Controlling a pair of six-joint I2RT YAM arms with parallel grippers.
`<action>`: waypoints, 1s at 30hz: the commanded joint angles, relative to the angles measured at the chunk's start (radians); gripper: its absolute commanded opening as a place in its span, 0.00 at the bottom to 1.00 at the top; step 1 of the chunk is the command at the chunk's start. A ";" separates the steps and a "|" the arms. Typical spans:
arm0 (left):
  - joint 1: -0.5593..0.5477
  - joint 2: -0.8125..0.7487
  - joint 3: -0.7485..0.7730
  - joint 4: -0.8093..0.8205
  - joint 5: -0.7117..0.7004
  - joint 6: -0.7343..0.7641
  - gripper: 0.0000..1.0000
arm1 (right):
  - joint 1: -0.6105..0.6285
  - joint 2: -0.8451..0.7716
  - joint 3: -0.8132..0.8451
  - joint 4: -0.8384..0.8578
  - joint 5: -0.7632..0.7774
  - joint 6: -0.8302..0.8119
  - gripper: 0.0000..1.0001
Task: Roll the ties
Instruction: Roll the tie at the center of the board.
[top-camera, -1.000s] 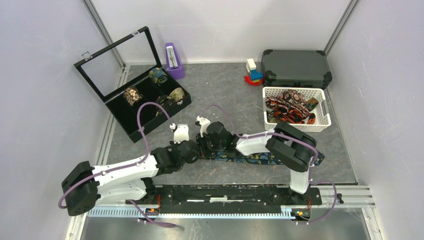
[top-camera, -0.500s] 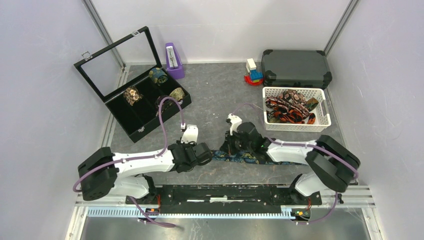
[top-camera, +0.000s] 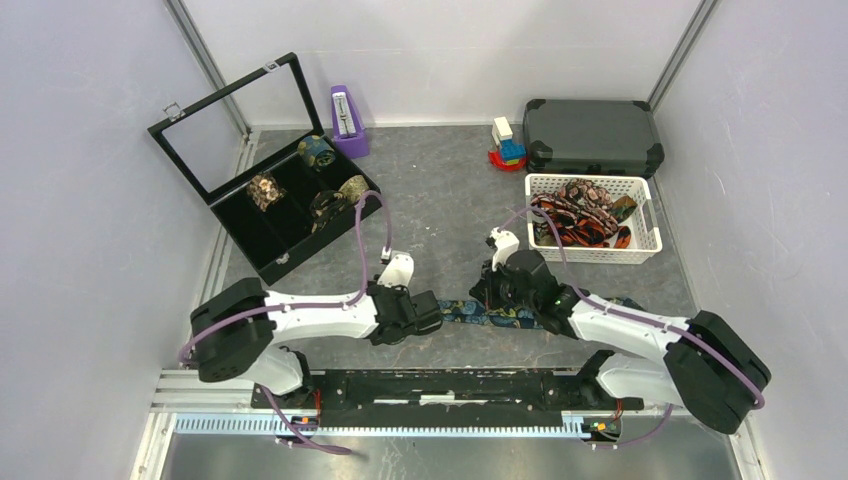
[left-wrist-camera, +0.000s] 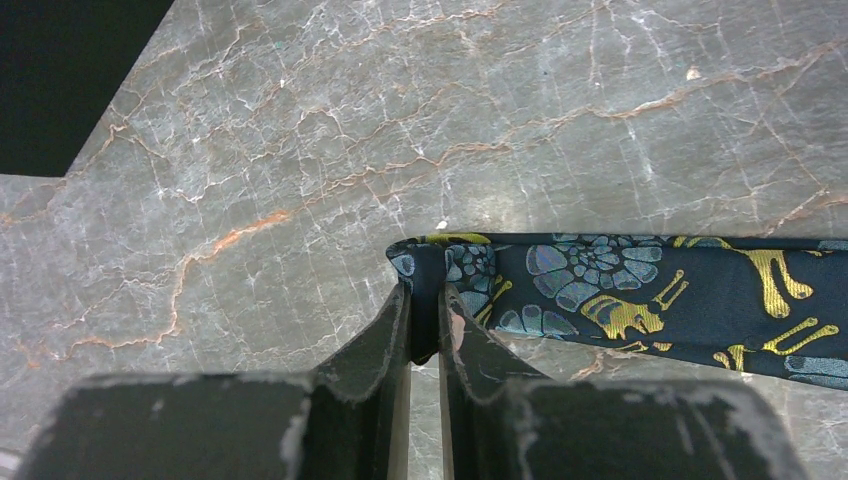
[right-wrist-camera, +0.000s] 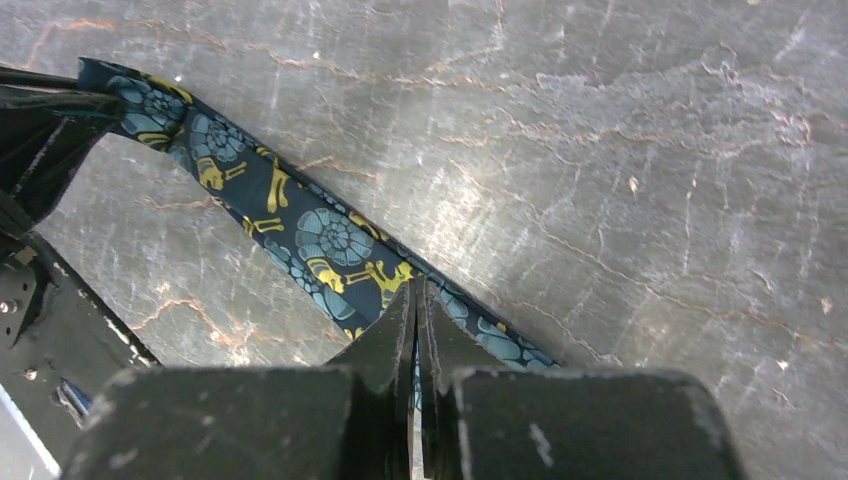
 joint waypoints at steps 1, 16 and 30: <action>-0.028 0.054 0.072 -0.050 -0.070 -0.085 0.02 | -0.012 -0.042 -0.025 -0.023 0.025 -0.018 0.02; -0.098 0.284 0.267 -0.200 -0.100 -0.172 0.02 | -0.025 -0.024 -0.115 0.067 -0.047 0.012 0.00; -0.111 0.279 0.292 -0.201 -0.071 -0.155 0.02 | -0.026 0.091 -0.171 0.198 -0.099 0.044 0.00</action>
